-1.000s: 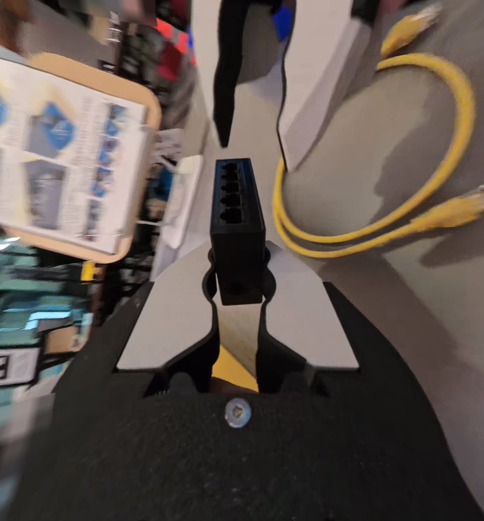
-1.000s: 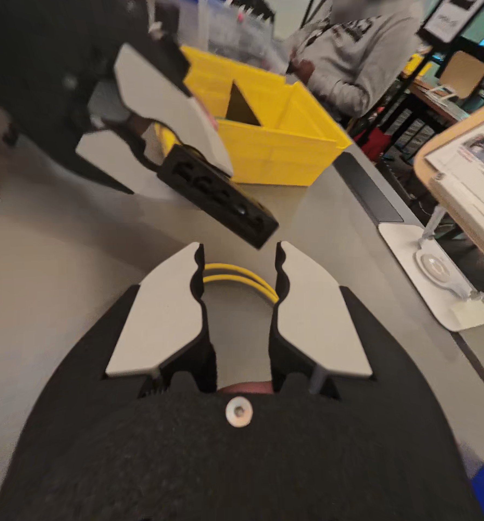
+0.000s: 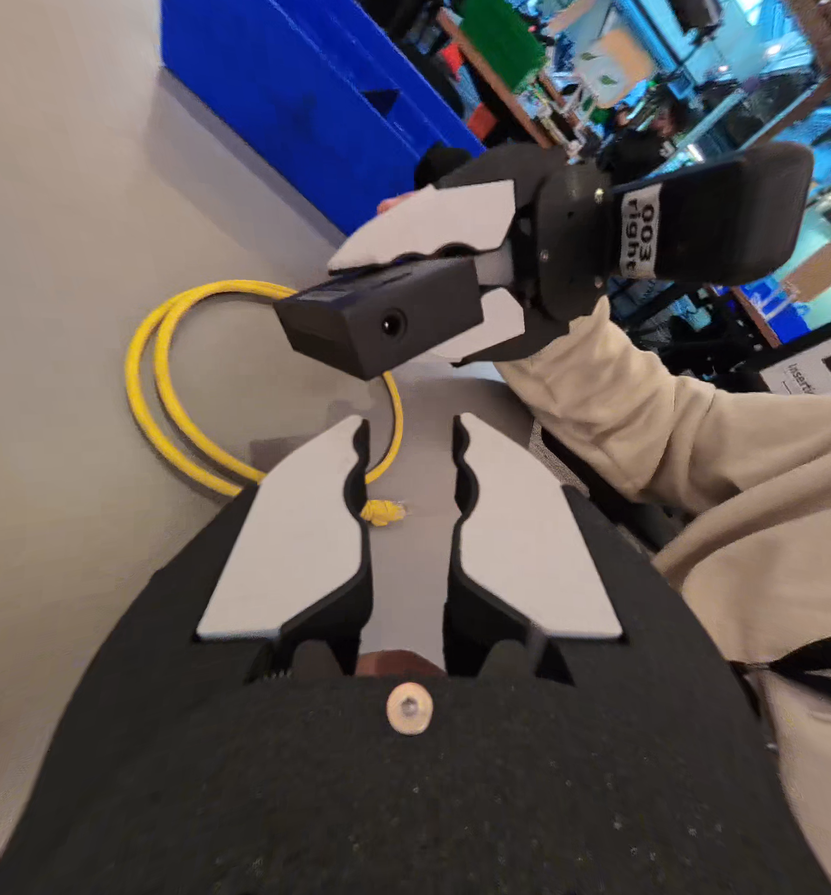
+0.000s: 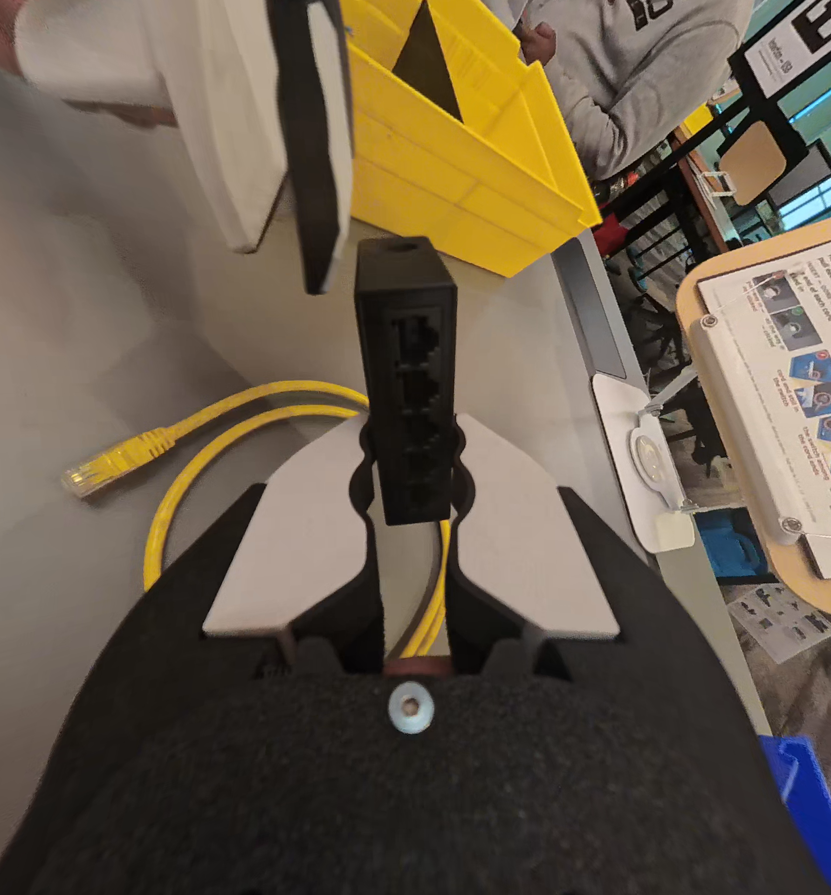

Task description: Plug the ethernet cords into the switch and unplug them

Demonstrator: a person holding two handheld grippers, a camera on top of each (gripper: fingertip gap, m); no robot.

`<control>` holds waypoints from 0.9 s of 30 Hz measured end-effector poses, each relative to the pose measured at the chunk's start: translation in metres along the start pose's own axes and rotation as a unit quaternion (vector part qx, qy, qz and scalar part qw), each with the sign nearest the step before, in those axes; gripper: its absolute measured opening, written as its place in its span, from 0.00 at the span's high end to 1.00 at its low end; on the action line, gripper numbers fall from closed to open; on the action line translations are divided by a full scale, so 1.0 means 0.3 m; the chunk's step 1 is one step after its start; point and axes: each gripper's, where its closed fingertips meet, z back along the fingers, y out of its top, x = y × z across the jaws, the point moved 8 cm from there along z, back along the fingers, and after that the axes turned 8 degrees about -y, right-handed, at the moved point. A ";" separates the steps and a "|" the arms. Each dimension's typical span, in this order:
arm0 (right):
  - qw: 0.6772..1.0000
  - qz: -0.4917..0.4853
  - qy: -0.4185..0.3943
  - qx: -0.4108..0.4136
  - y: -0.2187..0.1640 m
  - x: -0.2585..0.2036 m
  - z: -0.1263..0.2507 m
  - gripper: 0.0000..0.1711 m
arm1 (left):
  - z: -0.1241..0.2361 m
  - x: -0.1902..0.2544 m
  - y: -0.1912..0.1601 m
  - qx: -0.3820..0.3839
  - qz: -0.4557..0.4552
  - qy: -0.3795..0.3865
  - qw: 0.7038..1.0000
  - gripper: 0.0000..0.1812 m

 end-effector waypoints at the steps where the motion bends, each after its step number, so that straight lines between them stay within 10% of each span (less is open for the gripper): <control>1: 1.000 -0.002 0.000 -0.002 -0.001 0.006 0.003 0.84 | -0.006 -0.006 -0.005 0.002 -0.008 -0.003 1.000 0.86; 4: 1.000 -0.005 0.012 -0.015 -0.002 0.021 0.013 0.84 | -0.025 -0.035 -0.027 0.003 -0.026 0.033 0.999 0.88; 8: 0.999 -0.005 0.027 -0.040 0.004 0.039 0.025 0.84 | -0.047 0.001 -0.037 0.068 0.043 -0.119 0.990 0.86; 12: 0.998 0.003 0.047 -0.045 0.022 0.037 0.035 0.84 | -0.033 -0.062 -0.023 0.072 0.044 -0.001 0.996 0.95; 15: 0.996 0.018 0.052 -0.065 0.028 0.037 0.036 0.84 | -0.020 -0.062 -0.036 -0.030 -0.055 0.050 0.997 0.70; 27: 0.988 0.069 0.120 -0.066 0.091 -0.069 -0.004 0.84 | -0.041 0.033 -0.062 -0.187 -0.445 0.192 0.854 0.70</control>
